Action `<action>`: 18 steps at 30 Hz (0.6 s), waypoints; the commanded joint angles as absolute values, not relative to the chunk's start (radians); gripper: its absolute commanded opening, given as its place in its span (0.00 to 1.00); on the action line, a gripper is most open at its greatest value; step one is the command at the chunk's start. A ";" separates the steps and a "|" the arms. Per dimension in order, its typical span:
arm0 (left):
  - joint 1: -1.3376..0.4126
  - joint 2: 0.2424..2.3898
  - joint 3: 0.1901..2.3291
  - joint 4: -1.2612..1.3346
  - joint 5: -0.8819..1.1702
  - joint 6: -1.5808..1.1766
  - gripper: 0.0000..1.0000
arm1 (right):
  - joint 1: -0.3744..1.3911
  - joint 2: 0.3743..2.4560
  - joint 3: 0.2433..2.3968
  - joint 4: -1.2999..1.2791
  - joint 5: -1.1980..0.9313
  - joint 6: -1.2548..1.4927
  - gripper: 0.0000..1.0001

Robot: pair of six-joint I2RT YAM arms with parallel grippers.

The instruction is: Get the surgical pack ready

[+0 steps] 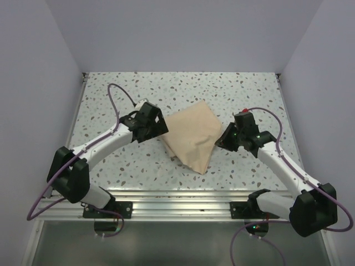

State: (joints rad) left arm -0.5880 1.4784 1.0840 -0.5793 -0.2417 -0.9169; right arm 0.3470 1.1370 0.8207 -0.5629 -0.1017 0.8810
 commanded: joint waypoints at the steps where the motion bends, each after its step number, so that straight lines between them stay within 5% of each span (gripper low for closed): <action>1: -0.558 1.508 1.106 -0.563 -0.224 -1.006 0.94 | 0.350 1.134 0.825 -0.531 -0.132 0.873 0.23; 6: -0.552 1.594 1.146 -0.577 -0.203 -1.078 0.67 | 0.351 1.123 0.808 -0.535 -0.130 0.871 0.23; 14: -0.554 1.644 1.147 -0.540 -0.175 -1.129 0.63 | 0.351 1.124 0.811 -0.540 -0.135 0.865 0.23; 18: -0.554 1.680 1.137 -0.520 -0.156 -1.138 0.52 | 0.353 1.127 0.805 -0.535 -0.143 0.865 0.23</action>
State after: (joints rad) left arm -0.5568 1.6547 1.1110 -0.5636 -0.1711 -1.1080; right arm 0.3477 1.1381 0.8093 -0.5564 -0.1207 0.8806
